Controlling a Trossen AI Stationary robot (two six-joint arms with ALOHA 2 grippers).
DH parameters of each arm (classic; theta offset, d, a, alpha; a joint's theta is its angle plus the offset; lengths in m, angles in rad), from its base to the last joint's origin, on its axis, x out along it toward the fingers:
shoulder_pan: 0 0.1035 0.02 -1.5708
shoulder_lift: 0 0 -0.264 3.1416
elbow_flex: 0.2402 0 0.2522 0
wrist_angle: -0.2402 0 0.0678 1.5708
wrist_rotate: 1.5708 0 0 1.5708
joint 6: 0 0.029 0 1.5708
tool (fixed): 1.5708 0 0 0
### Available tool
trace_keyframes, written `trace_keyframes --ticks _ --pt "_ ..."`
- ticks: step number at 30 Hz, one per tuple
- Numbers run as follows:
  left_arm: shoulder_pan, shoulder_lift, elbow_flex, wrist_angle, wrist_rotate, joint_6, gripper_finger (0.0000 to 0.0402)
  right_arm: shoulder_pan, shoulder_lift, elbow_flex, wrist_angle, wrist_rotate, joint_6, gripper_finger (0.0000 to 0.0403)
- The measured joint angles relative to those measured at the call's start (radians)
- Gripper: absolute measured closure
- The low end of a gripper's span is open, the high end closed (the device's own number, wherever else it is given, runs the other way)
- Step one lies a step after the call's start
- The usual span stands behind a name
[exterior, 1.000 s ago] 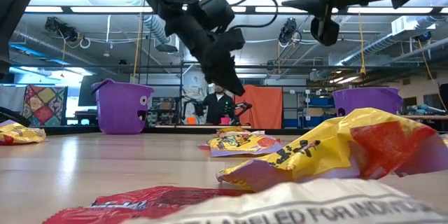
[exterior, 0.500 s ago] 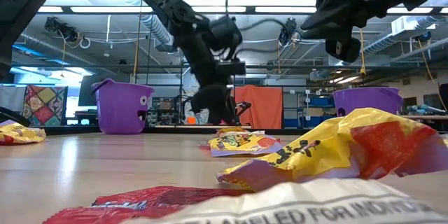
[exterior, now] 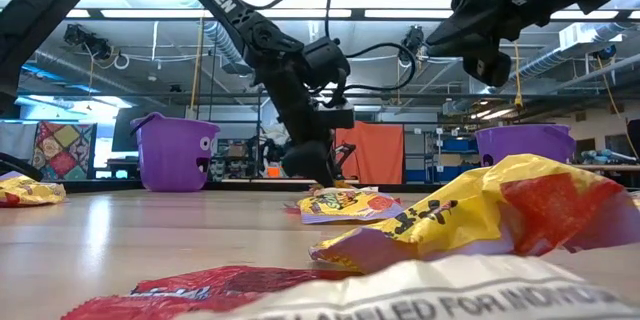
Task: Sort candy by brand, put in halloween buckets
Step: Put the yellow candy into the left purple bucket
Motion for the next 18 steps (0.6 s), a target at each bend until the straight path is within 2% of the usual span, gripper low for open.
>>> trace_keyframes --ticks 5,13,18 --pt "0.017 0.0 0.0 0.007 0.079 -0.001 0.0291 -0.02 0.0 0.0 0.0 0.0 -0.028 0.0323" --pt "0.03 0.005 0.0 0.008 0.088 -0.024 0.0389 -0.065 0.0 0.0 0.0 -0.001 -0.04 0.0335" --pt "0.032 -0.001 0.0 -0.02 0.082 -0.217 0.0396 -0.081 0.0 0.0 0.005 0.004 -0.035 0.0356"
